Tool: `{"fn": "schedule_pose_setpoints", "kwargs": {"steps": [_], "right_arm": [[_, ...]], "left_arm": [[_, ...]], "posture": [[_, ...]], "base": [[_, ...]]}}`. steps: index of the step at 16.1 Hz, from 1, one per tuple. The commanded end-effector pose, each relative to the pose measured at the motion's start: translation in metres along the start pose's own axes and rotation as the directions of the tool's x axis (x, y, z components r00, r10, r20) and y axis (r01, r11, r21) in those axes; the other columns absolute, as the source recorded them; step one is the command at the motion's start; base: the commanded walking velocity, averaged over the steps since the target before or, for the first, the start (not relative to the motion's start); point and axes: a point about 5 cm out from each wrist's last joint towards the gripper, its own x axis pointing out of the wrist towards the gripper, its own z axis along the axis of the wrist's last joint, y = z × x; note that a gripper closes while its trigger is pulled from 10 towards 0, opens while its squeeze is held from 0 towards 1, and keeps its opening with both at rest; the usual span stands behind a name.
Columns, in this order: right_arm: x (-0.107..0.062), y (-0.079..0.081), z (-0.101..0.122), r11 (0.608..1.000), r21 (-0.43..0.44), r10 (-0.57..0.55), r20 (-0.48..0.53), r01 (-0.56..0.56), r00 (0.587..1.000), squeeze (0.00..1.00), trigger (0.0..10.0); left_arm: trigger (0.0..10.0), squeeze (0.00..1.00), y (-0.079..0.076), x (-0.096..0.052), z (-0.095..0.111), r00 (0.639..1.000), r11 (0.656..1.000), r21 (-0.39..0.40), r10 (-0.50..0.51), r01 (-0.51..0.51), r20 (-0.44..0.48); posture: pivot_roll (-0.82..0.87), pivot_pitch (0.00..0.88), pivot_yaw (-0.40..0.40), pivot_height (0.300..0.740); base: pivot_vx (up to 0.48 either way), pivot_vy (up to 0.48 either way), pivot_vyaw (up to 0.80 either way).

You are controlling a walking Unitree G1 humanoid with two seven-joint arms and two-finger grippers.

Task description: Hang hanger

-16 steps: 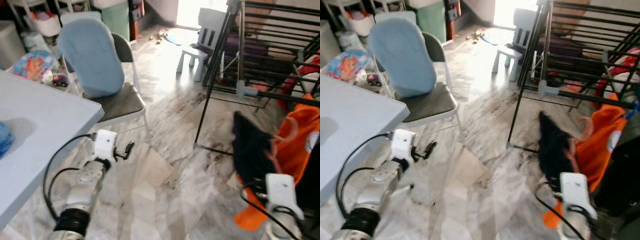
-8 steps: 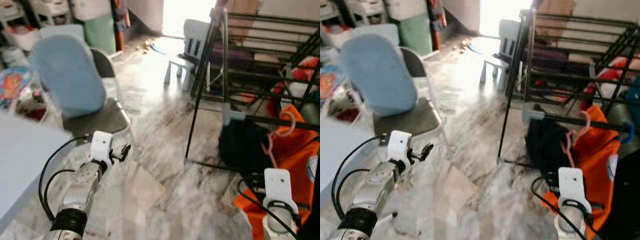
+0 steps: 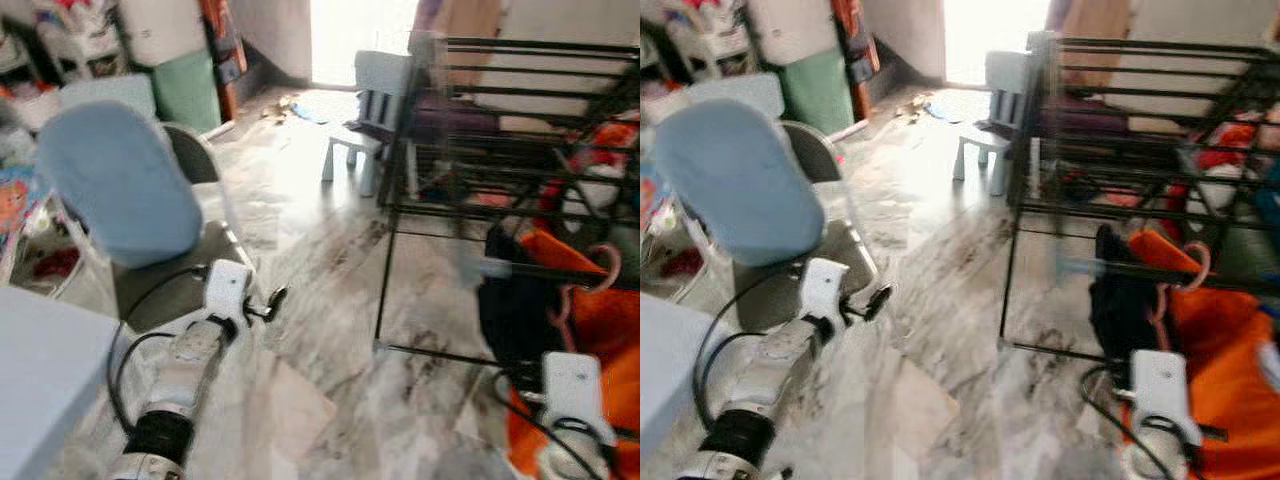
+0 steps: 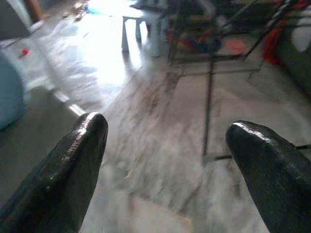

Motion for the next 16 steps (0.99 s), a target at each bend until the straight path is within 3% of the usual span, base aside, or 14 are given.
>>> {"fn": "schedule_pose_setpoints", "kwargs": {"steps": [1, 9, 12, 16], "right_arm": [[0.003, -0.003, 0.017, 1.000, 0.007, 0.000, 0.078, -0.001, 0.997, 0.00, 10.0], [0.005, 0.015, 0.021, 0.996, -0.040, 0.078, 0.063, -0.076, 0.995, 0.00, 10.0], [0.004, 0.026, 0.009, 0.986, -0.084, 0.140, -0.011, -0.141, 0.990, 0.00, 10.0], [0.003, 0.026, 0.004, 0.985, -0.087, 0.146, -0.045, -0.149, 0.988, 0.00, 10.0]], "left_arm": [[10.0, 0.00, -0.005, 0.003, 0.004, 1.000, 1.000, -0.009, -0.012, 0.012, 0.009], [10.0, 0.00, -0.008, 0.005, 0.003, 1.000, 0.999, -0.011, -0.030, 0.030, -0.004], [10.0, 0.00, -0.010, 0.006, 0.003, 0.999, 0.999, -0.013, -0.036, 0.035, -0.006], [10.0, 0.00, -0.011, 0.005, 0.002, 0.999, 0.999, -0.018, -0.039, 0.039, -0.011]], "posture": [[0.01, 0.000, -0.015, 0.740], [0.02, 0.000, -0.012, 0.740], [0.02, 0.000, -0.018, 0.740], [0.02, 0.000, -0.017, 0.740]], "base": [[0.000, 0.000, 0.00], [0.000, 0.000, 0.00], [0.000, 0.000, 0.00], [0.000, 0.000, 0.00]]}}
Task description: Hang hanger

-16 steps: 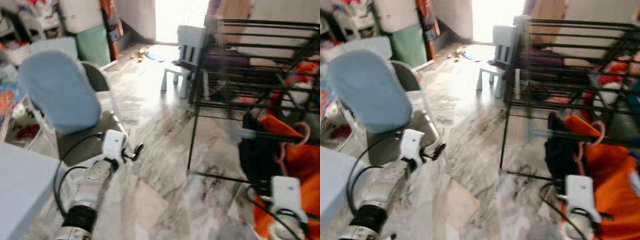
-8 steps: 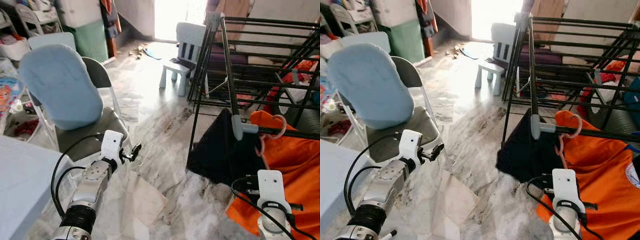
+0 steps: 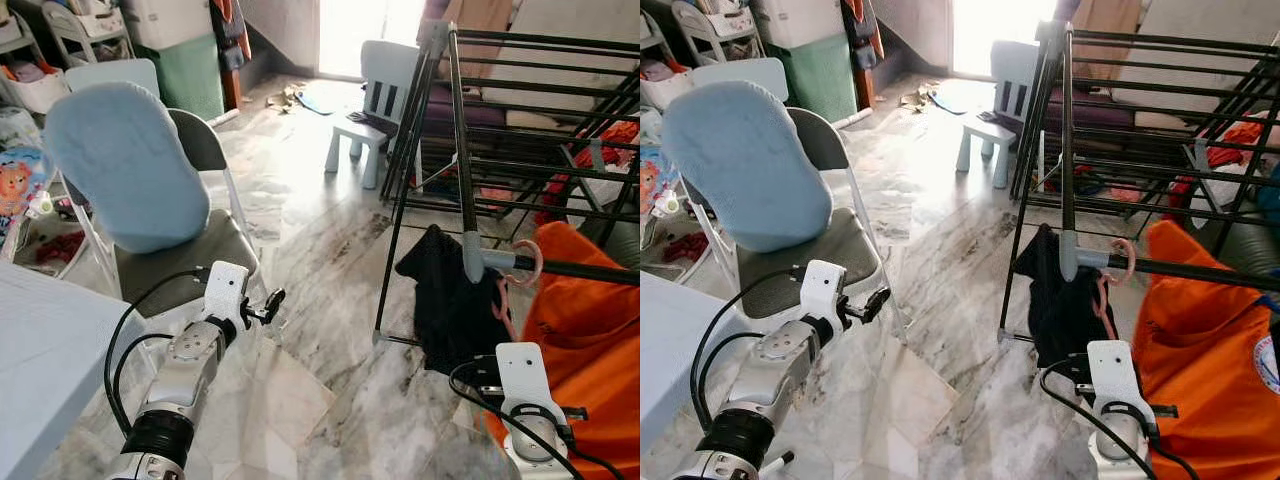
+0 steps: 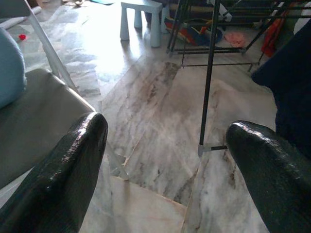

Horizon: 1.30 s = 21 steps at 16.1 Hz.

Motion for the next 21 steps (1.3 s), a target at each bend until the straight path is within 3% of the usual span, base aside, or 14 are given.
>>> {"fn": "schedule_pose_setpoints", "kwargs": {"steps": [1, 3, 4, 5, 15, 21], "right_arm": [[0.001, 0.001, 0.001, 1.000, -0.004, 0.015, -0.009, -0.015, 1.000, 0.00, 10.0], [0.001, 0.002, 0.002, 0.999, 0.014, 0.032, -0.004, -0.031, 0.999, 0.00, 10.0], [0.000, 0.001, 0.002, 0.999, 0.030, 0.024, -0.003, -0.024, 1.000, 0.88, 10.0], [0.000, 0.001, 0.002, 0.999, 0.033, 0.021, -0.008, -0.021, 1.000, 1.00, 10.0], [0.012, -0.008, 0.029, 0.997, 0.072, -0.021, 0.089, 0.015, 0.996, 1.00, 10.0], [-0.013, -0.015, 0.033, 0.997, 0.068, -0.056, 0.183, 0.044, 0.982, 1.00, 10.0]], "left_arm": [[10.0, 0.00, 0.000, 0.001, 0.001, 1.000, 1.000, -0.006, -0.005, 0.005, -0.005], [10.0, 0.00, -0.001, 0.001, 0.001, 1.000, 1.000, -0.006, -0.007, 0.007, -0.006], [10.0, 0.00, -0.001, 0.001, 0.001, 1.000, 1.000, -0.008, -0.009, 0.009, -0.007], [10.0, 0.00, -0.002, 0.001, 0.000, 1.000, 1.000, -0.010, -0.010, 0.010, -0.009], [10.0, 0.00, -0.002, 0.002, 0.001, 1.000, 1.000, -0.012, -0.007, 0.007, -0.011], [10.0, 0.00, -0.006, -0.002, 0.010, 0.996, 0.997, 0.013, -0.078, 0.078, 0.030]], "posture": [[0.02, 0.000, -0.018, 0.740], [0.02, 0.000, -0.018, 0.740], [0.02, 0.000, -0.018, 0.740], [0.02, 0.000, -0.018, 0.740], [0.02, 0.000, -0.019, 0.740], [0.02, 0.000, -0.020, 0.740]], "base": [[0.000, 0.000, 0.00], [0.000, 0.000, 0.00], [0.000, 0.000, 0.00], [0.000, 0.000, 0.00], [0.000, 0.000, 0.00], [0.000, 0.000, 0.00]]}}
